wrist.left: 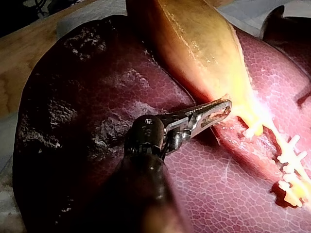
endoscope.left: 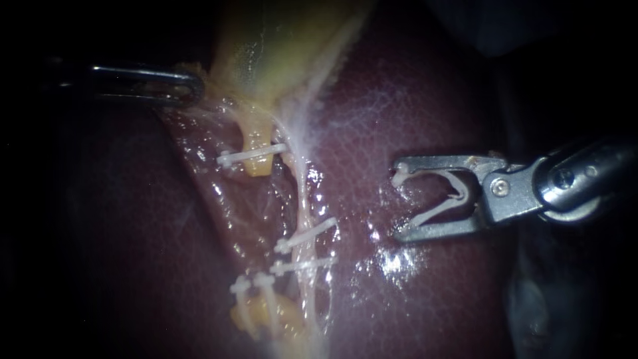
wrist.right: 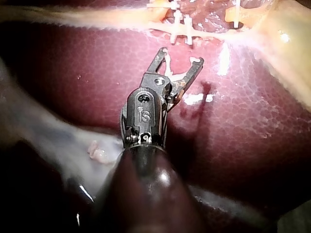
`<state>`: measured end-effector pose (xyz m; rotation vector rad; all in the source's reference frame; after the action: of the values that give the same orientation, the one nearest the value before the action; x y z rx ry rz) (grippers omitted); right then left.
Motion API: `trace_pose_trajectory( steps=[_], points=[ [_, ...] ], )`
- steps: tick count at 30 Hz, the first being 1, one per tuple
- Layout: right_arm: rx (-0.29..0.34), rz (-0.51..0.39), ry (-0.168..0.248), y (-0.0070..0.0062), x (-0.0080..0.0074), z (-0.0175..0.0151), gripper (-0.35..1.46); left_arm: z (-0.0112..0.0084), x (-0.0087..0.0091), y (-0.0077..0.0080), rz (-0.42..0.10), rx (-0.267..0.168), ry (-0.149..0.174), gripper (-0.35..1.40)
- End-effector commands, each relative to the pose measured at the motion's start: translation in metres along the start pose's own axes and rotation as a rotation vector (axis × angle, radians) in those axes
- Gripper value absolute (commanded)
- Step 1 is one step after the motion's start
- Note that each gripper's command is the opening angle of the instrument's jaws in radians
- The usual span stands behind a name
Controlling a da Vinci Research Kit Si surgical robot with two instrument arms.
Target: Clipping third clip right tube
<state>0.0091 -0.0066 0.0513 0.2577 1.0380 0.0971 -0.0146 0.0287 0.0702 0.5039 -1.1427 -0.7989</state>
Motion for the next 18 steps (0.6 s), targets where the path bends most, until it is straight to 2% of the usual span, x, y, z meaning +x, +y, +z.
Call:
trace_pose_trajectory(
  steps=[1, 10, 18],
  points=[
    [0.004, 0.016, 0.006, 0.0001, 0.0001, 0.0002, 0.50, 0.0002, 0.0001, 0.0000, 0.000, -0.002, -0.001, -0.35],
    [0.035, 0.193, 0.033, 0.0006, 0.0001, 0.0037, 0.49, 0.0006, 0.0003, -0.0001, 0.002, -0.006, -0.002, -0.35],
    [0.086, 0.349, 0.048, 0.0007, -0.0022, 0.0083, 0.49, 0.0009, 0.0005, -0.0002, 0.003, -0.011, -0.003, -0.35]
  ],
)
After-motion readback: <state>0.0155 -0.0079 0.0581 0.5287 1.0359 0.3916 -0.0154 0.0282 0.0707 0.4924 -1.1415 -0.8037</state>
